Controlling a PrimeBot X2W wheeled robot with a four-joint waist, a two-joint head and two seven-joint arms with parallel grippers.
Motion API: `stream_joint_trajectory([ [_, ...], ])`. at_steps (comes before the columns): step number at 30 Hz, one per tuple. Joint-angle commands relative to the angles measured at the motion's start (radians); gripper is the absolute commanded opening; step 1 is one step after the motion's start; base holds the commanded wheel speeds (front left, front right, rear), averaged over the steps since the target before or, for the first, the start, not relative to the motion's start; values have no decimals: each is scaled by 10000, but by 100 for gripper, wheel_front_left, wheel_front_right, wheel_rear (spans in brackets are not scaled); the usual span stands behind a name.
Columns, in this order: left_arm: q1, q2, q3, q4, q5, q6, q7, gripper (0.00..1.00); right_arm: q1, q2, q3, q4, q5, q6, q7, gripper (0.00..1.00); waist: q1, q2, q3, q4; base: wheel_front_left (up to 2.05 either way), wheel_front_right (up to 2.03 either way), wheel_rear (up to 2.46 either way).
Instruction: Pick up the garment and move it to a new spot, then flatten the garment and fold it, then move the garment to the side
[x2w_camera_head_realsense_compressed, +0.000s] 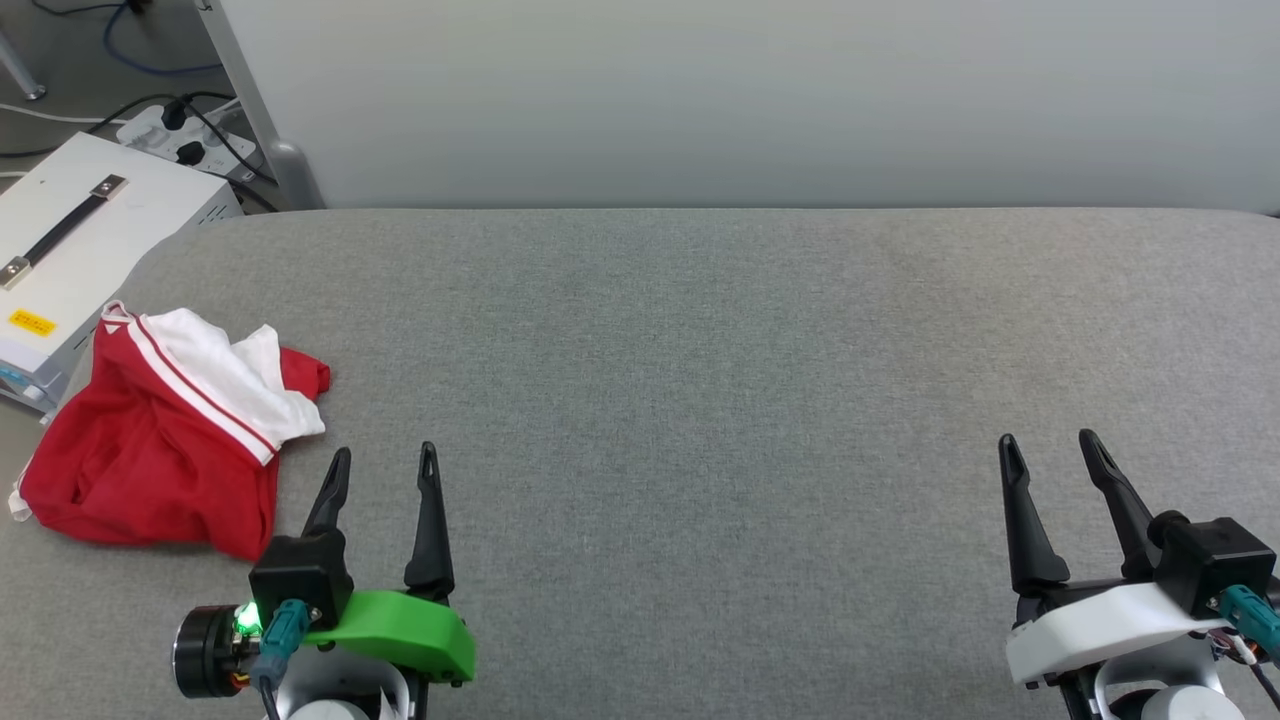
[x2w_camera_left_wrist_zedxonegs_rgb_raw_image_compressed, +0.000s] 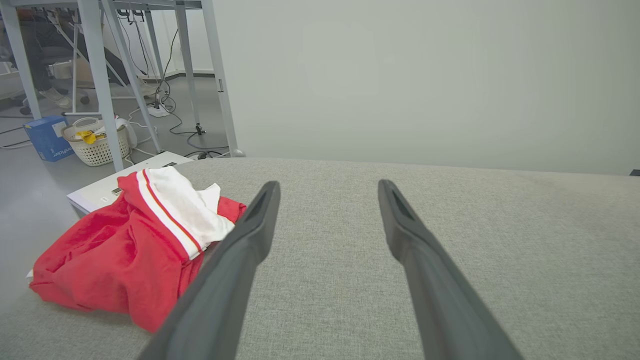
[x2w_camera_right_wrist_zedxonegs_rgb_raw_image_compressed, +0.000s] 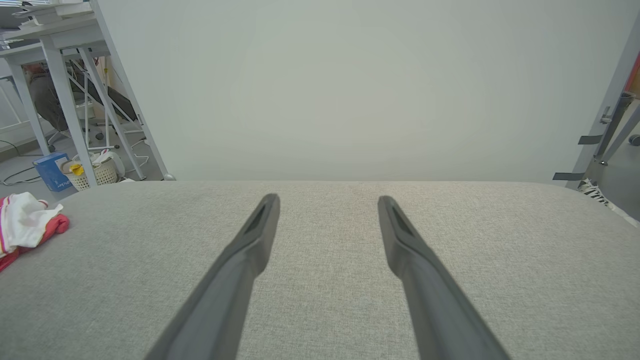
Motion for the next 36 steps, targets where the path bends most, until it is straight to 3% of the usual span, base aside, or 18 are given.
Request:
stream_joint_trajectory([
  [1, -18, -32, -11, 36, -97, 72, -126, 100, 92, -12, -17, 20, 94, -5, -127, 100, 0, 26, 8, 3, 0, 0, 0],
  [23, -20, -41, -186, 206, -334, 254, -579, 100, 212, -15, 5, 89, 373, -6, -575, 100, 0, 34, 53, 114, 0, 0, 0],
  [36, -83, -46, -242, 300, -520, 430, -850, 100, 275, -16, 172, 42, 412, -7, -842, 100, 0, 38, 184, 709, 0, 0, 0],
])
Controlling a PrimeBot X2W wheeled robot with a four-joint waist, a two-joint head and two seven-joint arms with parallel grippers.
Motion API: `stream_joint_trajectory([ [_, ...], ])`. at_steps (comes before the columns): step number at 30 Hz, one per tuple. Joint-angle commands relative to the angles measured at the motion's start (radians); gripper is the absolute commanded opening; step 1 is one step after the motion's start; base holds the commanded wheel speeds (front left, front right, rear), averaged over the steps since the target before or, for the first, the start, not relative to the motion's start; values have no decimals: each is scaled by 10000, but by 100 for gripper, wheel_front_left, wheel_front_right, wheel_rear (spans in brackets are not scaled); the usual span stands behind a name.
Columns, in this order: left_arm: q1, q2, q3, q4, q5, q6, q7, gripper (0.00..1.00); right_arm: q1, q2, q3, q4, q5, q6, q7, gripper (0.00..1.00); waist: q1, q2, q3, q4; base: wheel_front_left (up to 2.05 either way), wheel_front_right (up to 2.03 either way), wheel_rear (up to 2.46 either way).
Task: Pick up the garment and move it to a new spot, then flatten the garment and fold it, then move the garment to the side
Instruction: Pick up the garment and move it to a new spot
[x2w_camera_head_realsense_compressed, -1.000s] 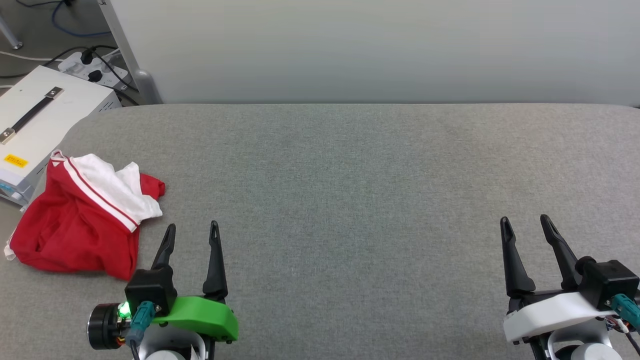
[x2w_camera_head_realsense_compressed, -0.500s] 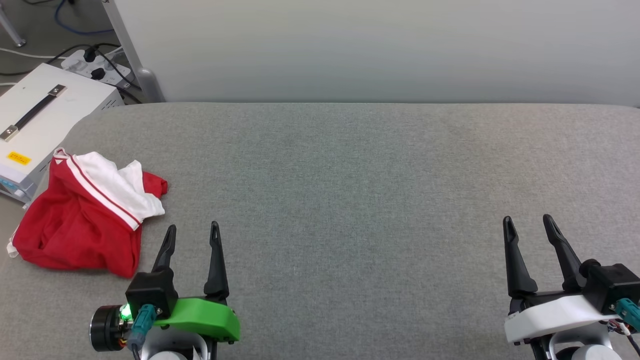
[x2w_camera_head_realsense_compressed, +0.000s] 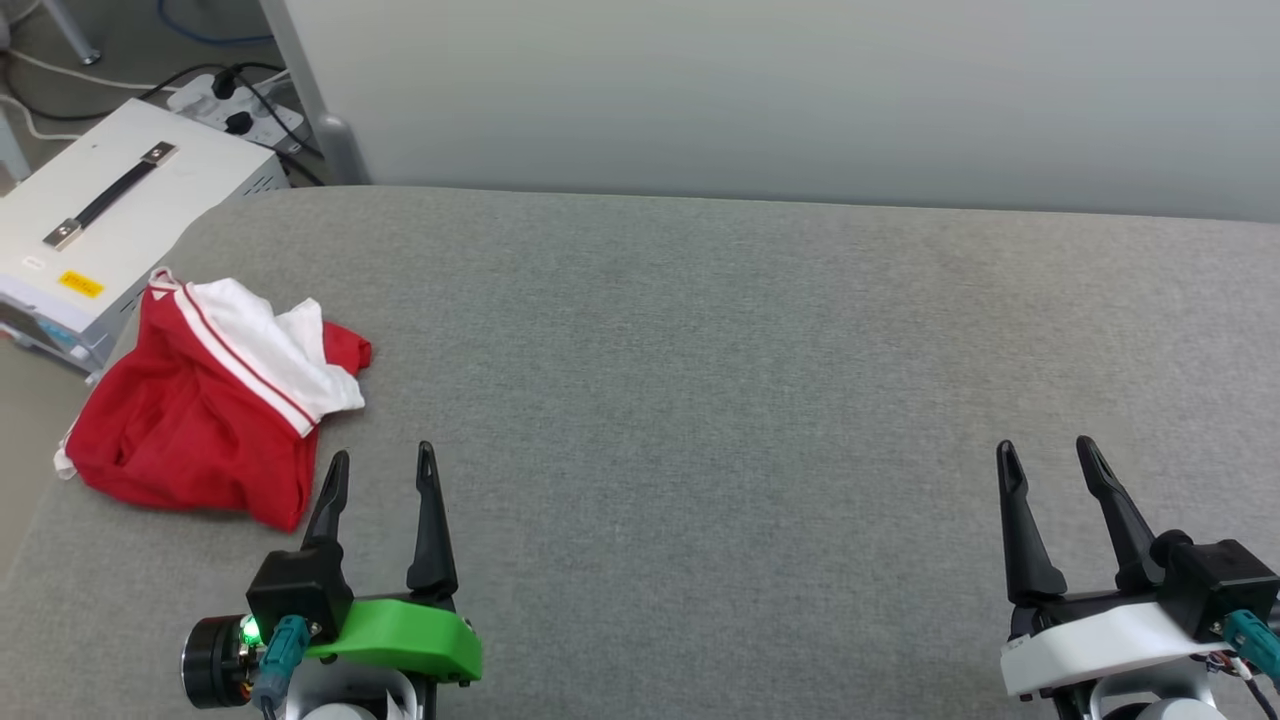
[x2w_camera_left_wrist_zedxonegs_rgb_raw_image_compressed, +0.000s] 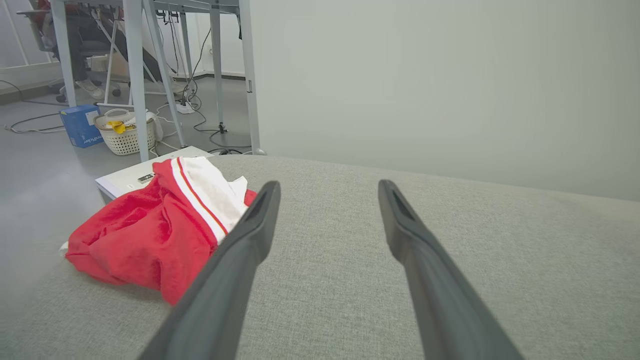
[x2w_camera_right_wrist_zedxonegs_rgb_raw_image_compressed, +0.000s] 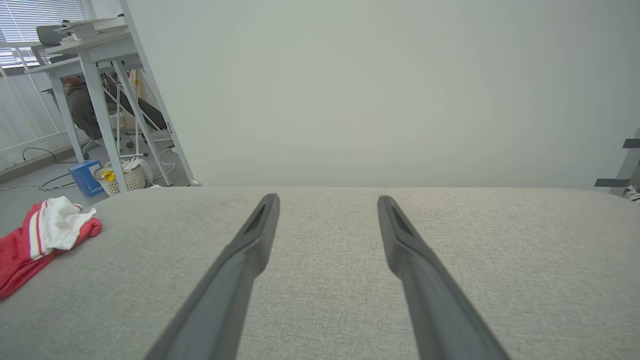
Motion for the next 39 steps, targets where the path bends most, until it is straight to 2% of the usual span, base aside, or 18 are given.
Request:
stream_joint_trajectory([
  [1, -87, -43, -1, 46, -56, 76, -92, 100, 74, -16, 26, -8, 128, -7, -126, 100, 0, 39, 56, 186, 0, 0, 0],
  [18, -195, -47, 24, 82, -433, 290, -335, 100, -29, -18, 303, -154, -55, -7, -366, 100, 0, 43, 378, 1921, 0, 0, 0],
  [39, -267, -47, 116, 201, -758, 314, -335, 100, -133, -18, 553, -161, -282, -7, -366, 100, 0, 43, 552, 3926, 0, 0, 0],
])
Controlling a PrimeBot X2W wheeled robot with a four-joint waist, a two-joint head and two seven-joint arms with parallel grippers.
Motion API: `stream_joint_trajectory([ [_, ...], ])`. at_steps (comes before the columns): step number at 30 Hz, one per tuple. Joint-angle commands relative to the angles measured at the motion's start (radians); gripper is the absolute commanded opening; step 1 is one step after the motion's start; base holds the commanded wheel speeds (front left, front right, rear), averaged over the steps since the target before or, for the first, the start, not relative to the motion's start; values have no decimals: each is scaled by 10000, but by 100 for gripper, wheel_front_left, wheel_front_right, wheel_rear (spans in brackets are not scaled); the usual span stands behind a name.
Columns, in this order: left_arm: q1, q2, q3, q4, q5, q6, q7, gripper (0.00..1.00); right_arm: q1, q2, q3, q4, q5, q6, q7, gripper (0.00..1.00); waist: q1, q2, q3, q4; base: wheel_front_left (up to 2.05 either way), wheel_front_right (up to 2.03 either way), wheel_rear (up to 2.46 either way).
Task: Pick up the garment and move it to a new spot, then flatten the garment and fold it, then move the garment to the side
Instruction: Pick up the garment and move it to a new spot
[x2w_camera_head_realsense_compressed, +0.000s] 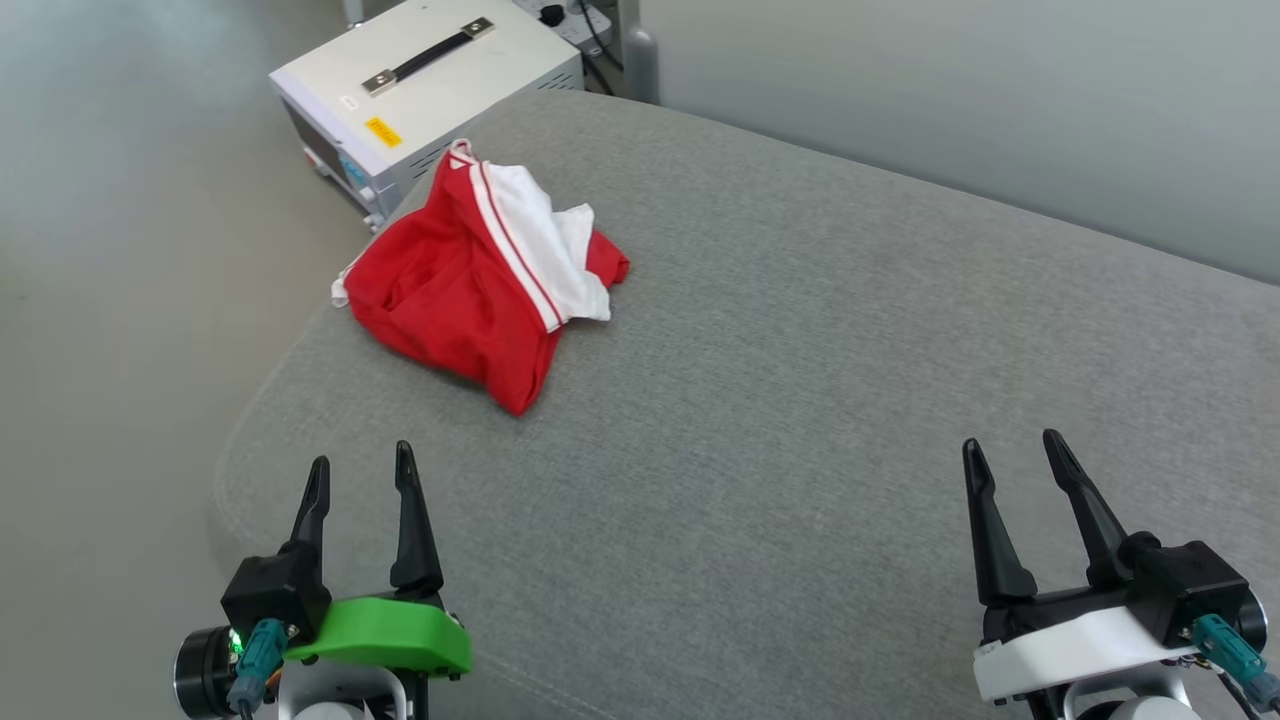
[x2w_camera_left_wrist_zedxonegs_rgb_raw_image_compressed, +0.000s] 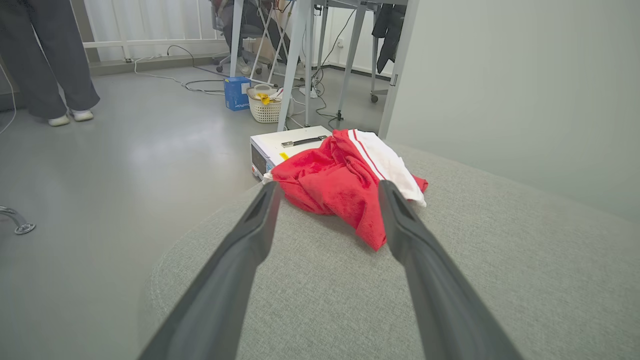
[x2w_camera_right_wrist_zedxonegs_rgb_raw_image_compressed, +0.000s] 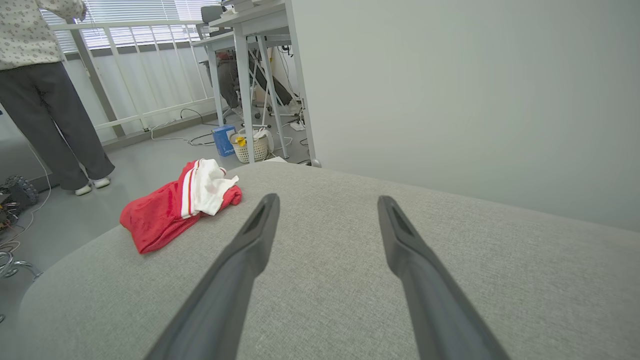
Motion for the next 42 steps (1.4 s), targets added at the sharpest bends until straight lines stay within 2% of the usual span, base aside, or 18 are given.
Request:
stream_joint_trajectory([
  [1, -200, -44, 6, 12, -82, 29, -57, 100, -117, -20, 26, -54, -62, -7, -74, 100, 0, 43, 36, 332, 0, 0, 0],
  [11, -155, -44, 12, 107, -241, 61, -57, 100, -158, -20, 130, -73, -119, -7, -74, 100, 0, 43, 56, 758, 0, 0, 0],
  [18, -135, -44, 15, 152, -512, 115, -57, 100, -151, -20, 172, -88, -176, -7, -74, 100, 0, 43, 119, 778, 0, 0, 0],
  [22, -303, -44, 182, 188, -756, 2, -57, 100, -233, -20, 224, -112, -269, -7, -74, 100, 0, 43, 278, 672, 0, 0, 0],
  [24, -593, -44, 409, 213, -730, -203, -57, 100, -283, -20, 240, -145, -338, -7, -74, 100, 0, 43, 408, 606, 0, 0, 0],
  [31, -2482, 89, 2017, 640, -464, -1603, -57, 100, -540, -20, 297, -246, -640, -7, -74, 100, 0, 43, 1018, 181, 0, 0, 0],
  [33, -3145, 212, 2347, 834, -457, -1859, -57, 100, -649, -20, 320, -319, -759, -7, -74, 100, 0, 43, 1253, 45, 0, 0, 0],
  [36, -4086, 631, 2594, 1146, -399, -2084, -57, 100, -870, -60, 380, -460, -959, -7, -74, 100, 0, 43, 1719, -187, 0, 0, 0],
  [39, -5088, 1025, 2725, 1584, -778, -2209, -57, 100, -1147, -208, 417, -671, -1062, -7, -74, 100, 0, 43, 2211, -451, 0, 0, 0],
  [42, -5896, 1725, 2491, 2183, -1015, -2258, -57, 100, -1385, -314, 432, -877, -1103, -7, -74, 100, 0, 43, 2602, -660, 0, 0, 0],
])
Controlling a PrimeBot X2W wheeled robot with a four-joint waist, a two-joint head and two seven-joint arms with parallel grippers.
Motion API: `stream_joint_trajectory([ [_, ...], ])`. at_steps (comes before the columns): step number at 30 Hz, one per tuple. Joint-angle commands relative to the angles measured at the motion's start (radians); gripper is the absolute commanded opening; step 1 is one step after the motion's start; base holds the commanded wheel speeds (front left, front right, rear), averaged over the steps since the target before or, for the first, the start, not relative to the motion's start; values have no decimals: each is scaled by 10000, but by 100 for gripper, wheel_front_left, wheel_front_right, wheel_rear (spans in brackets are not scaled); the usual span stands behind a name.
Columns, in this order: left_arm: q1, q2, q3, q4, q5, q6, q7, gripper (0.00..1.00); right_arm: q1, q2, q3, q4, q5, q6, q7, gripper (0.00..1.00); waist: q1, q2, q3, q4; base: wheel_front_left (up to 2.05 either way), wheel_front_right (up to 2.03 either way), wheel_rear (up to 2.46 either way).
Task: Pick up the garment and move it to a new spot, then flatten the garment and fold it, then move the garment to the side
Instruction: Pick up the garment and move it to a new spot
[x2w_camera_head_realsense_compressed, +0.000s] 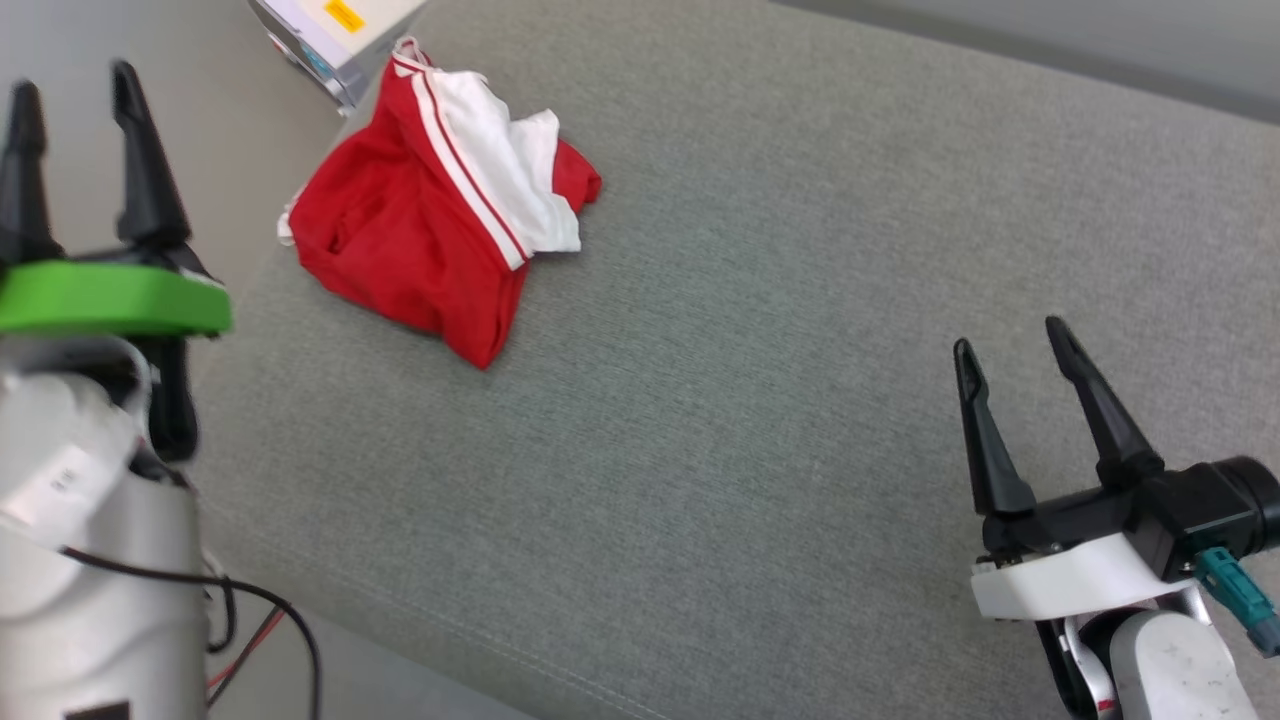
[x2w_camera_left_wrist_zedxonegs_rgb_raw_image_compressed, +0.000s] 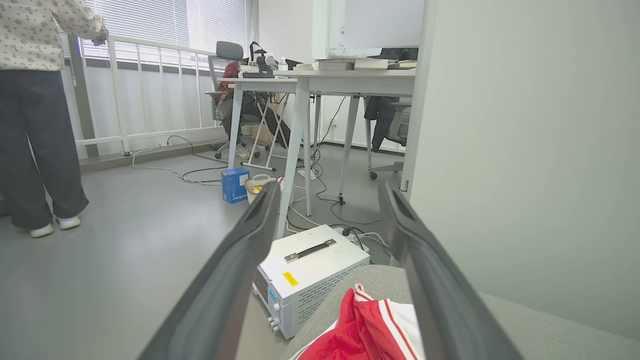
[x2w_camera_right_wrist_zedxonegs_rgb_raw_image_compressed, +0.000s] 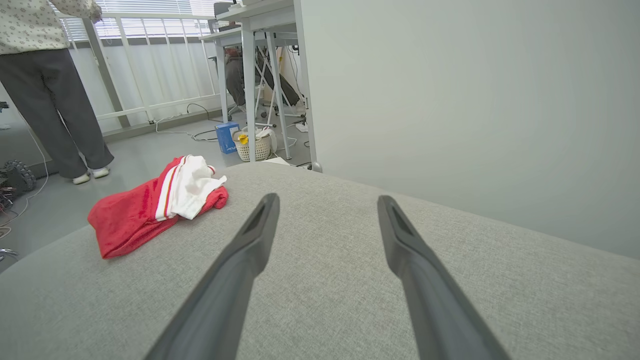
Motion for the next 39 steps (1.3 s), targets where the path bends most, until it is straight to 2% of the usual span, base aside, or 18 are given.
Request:
stream_joint_trajectory([
  [1, -489, 298, -155, 323, -408, -47, -26, 100, -250, -82, 29, -139, -70, -7, -74, 100, -1, 43, 794, -570, 0, 0, 0],
  [2, -782, 445, -282, 525, -751, -50, -10, 100, -323, -107, 43, -195, -84, -7, -74, 100, -1, 43, 902, -618, 0, 0, 0],
  [5, -1645, 1346, -1095, 1108, -1264, -53, 368, 100, -551, -172, 127, -404, -151, -7, -74, 100, -1, 43, 1257, -759, 0, 0, 0],
  [10, -2865, 2232, -2024, 1676, -2916, -55, 1526, 100, -876, -269, 218, -747, -229, -7, -74, 100, -1, 43, 1732, -940, 0, 0, 0],
  [16, -3843, 3260, -3426, 2412, -4623, -56, 4343, 100, -1174, -354, 261, -1040, -279, -7, -74, 100, -1, 43, 2133, -1213, 0, 0, 0],
  [20, -4253, 3667, -4190, 2808, -5533, -56, 6162, 100, -1258, -400, 278, -1121, -301, -7, -74, 100, -1, 43, 2340, -1379, 0, 0, 0],
  [24, -4501, 3993, -5054, 2998, -6119, -57, 7796, 100, -1337, -457, 291, -1167, -319, -7, -74, 100, -1, 43, 2580, -1541, 0, 0, 0],
  [28, -4647, 4213, -5726, 3217, -6502, -57, 8827, 100, -1488, -504, 343, -1216, -322, -7, -74, 100, -1, 43, 2885, -1715, 0, 0, 0],
  [33, -4729, 4214, -6370, 3826, -6728, -57, 9519, 100, -1691, -551, 395, -1280, -329, -7, -74, 100, -1, 43, 3283, -1913, 0, 0, 0],
  [39, -4648, 3862, -7183, 4619, -6903, -57, 9867, 100, -1869, -548, 454, -1268, -346, -7, -74, 100, -1, 43, 3581, -2099, 0, 0, 0],
])
